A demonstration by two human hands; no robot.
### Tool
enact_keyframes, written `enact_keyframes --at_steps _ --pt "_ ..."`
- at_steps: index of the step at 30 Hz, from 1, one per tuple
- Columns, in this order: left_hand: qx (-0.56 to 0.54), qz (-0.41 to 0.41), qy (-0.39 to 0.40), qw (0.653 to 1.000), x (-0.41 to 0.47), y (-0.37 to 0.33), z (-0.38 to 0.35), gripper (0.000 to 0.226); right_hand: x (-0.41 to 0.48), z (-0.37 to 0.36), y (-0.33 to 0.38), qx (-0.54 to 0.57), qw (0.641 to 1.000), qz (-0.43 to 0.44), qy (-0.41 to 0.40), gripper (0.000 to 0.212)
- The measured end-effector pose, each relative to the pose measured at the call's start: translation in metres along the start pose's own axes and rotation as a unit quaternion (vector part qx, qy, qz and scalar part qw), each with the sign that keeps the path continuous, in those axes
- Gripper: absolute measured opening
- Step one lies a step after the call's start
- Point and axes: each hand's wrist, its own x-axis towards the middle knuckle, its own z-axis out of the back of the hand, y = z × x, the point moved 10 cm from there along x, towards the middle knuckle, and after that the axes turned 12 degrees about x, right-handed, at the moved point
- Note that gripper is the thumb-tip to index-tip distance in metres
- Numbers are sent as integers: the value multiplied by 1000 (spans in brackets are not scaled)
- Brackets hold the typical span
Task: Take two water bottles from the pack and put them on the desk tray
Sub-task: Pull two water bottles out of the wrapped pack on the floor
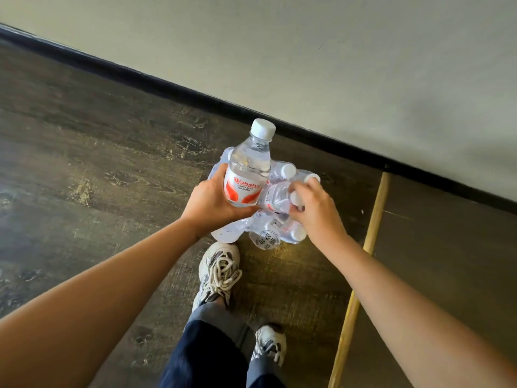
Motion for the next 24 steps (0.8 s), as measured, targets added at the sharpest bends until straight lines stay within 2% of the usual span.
enact_keyframes --at_steps 6,10,14,21,24 --pt "6 1 -3 1000 -1 -21 5 75 -51 108 34 46 993 14 -106 30" --pt "3 -13 11 1000 1 -37 1 72 -65 142 45 51 990 24 -129 32" --pt "17 -32 10 999 2 -54 -6 70 -65 138 40 43 991 22 -122 31" --pt "-16 -40 33 999 3 -60 -24 69 -59 99 31 111 988 15 -103 31" --pt "-15 -46 35 998 4 -62 -27 69 -60 71 16 229 971 -35 -53 47"
